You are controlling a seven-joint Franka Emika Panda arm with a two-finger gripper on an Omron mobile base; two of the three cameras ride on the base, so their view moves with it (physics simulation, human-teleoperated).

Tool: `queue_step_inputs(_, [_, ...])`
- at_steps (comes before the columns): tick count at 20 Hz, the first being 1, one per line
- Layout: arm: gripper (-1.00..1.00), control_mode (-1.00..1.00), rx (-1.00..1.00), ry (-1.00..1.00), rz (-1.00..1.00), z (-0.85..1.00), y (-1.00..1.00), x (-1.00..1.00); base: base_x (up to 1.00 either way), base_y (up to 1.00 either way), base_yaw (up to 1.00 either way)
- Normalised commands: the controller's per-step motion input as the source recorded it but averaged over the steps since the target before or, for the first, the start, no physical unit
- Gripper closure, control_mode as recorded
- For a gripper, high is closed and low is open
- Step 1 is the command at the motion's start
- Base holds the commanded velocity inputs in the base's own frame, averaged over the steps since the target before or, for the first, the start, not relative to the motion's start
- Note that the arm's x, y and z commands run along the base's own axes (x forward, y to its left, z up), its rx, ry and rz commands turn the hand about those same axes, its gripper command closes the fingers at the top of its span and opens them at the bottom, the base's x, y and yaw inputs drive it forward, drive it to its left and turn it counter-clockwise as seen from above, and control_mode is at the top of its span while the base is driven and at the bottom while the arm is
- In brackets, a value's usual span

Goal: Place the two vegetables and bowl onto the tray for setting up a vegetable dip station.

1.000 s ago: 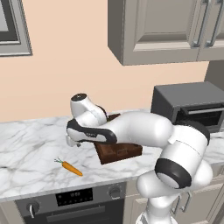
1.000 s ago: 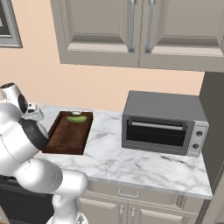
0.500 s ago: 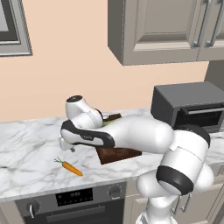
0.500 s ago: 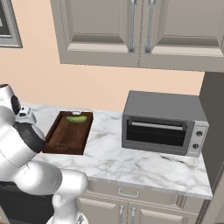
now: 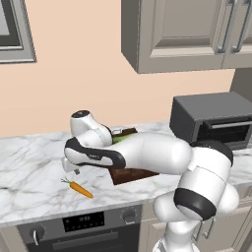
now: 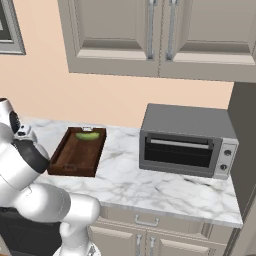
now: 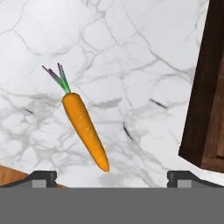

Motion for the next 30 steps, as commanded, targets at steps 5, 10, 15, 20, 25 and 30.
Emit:
queue_step_inputs(5, [-1.00,-1.00,0.06,0.01,0.00,-0.16,0.18,0.00,0.00,0.00,0.00])
queue_step_inputs(10, [-1.00,-1.00,0.00,0.04,0.00,-0.14,0.20,0.00,0.00,0.00,0.00])
queue_step_inputs(15, [-1.00,-1.00,0.00,0.00,0.00,-0.27,0.13,0.02,0.00,0.00,0.00])
queue_step_inputs(20, [-1.00,-1.00,0.00,0.00,0.00,-0.25,0.04,0.11,0.00,0.00,0.00])
queue_step_inputs(25, [-1.00,-1.00,0.00,0.00,0.00,-0.37,0.01,0.00,0.00,0.00,0.00])
queue_step_inputs(30, [-1.00,-1.00,0.00,0.00,0.00,-0.28,0.07,0.00,0.00,0.00,0.00])
